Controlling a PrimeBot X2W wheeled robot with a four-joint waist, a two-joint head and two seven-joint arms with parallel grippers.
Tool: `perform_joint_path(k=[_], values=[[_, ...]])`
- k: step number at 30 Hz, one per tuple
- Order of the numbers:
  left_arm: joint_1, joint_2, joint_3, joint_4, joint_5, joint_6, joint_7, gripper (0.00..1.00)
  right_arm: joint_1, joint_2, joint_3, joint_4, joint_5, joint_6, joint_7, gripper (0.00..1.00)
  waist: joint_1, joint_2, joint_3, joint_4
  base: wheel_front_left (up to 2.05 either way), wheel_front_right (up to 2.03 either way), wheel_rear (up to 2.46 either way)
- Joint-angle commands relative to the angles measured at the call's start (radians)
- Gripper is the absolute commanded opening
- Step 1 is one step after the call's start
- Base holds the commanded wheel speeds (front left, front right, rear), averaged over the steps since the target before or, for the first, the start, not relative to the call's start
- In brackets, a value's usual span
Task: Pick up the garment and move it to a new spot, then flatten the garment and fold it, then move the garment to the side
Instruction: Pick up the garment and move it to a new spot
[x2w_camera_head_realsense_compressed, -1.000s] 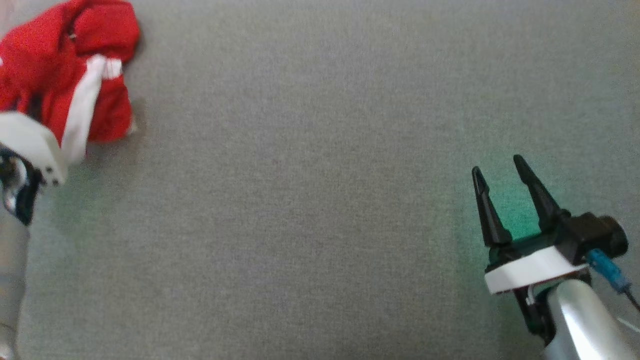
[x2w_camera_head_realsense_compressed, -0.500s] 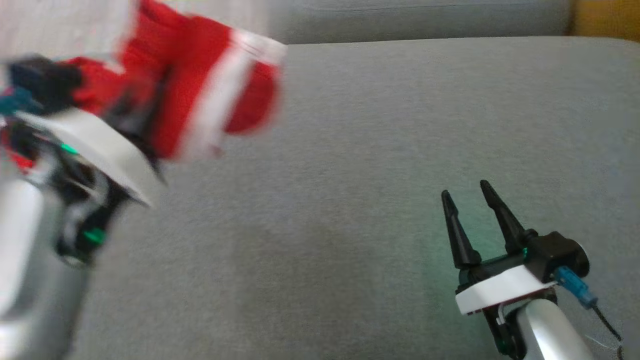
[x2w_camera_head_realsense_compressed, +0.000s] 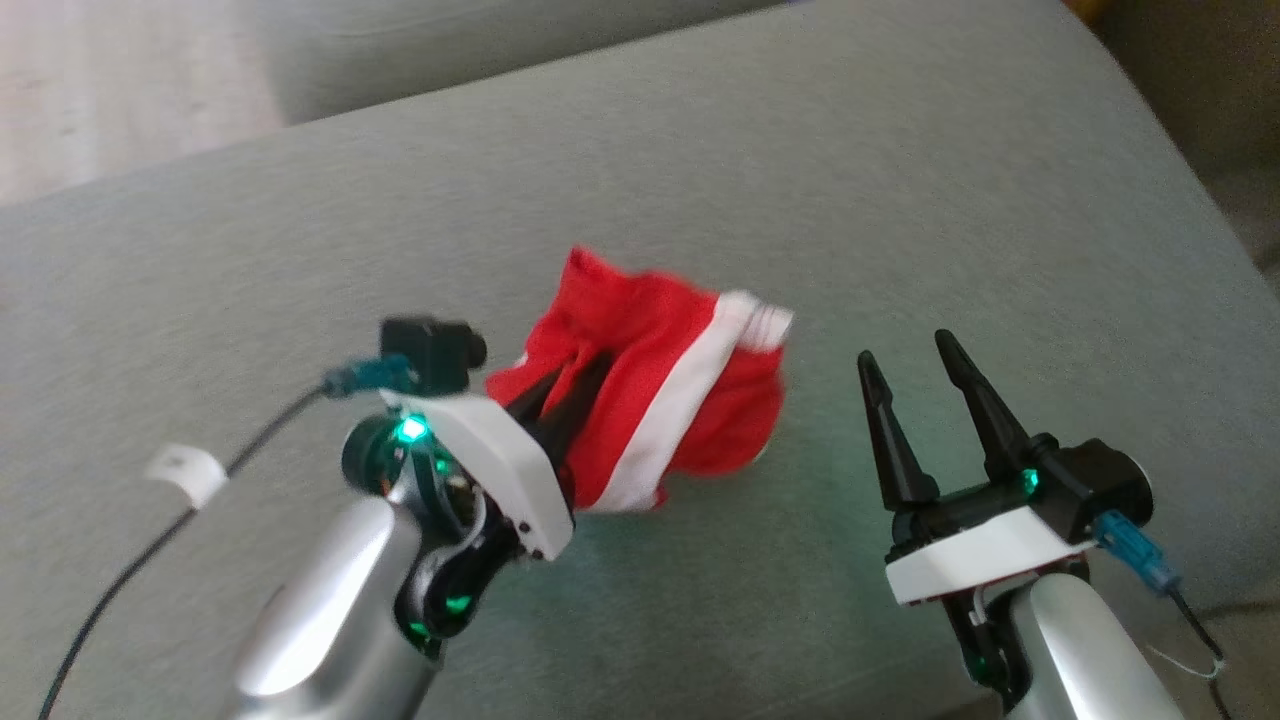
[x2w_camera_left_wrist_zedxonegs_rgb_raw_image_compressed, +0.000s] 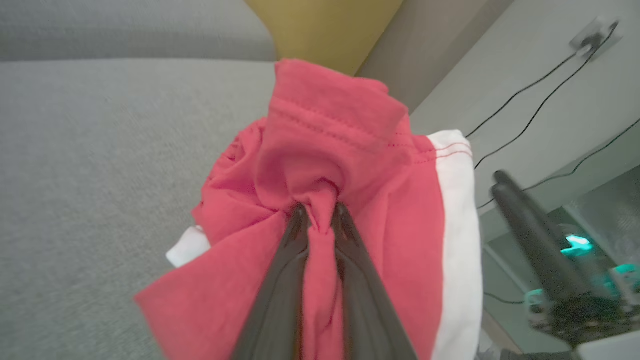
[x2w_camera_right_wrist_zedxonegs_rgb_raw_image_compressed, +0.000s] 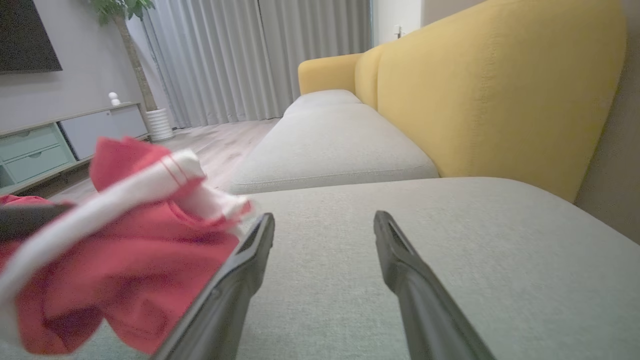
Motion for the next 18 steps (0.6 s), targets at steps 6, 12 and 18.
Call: perform_joint_path(k=[6, 12, 18], values=[[-0.131, -0.004, 0.008, 0.315, 0.145, 0.022, -0.162, 0.00, -0.037, 0.018, 0.018, -0.043, 0.013, 0.008, -0.011, 1.00, 0.0000, 0.0000, 0.057, -0.114, 0.00, 0.00, 0.00], [-0.173, -0.045, 0.008, 0.457, 0.169, 0.016, -0.279, 1.00, -0.029, 0.021, -0.004, -0.050, 0.006, 0.008, -0.011, 1.00, 0.0000, 0.0000, 0.058, -0.093, 0.00, 0.00, 0.00], [-0.174, -0.071, 0.018, 0.477, 0.194, 0.034, -0.432, 1.00, -0.021, 0.021, -0.023, -0.065, -0.018, 0.008, -0.011, 1.00, 0.0000, 0.0000, 0.019, -0.029, 0.00, 0.00, 0.00]])
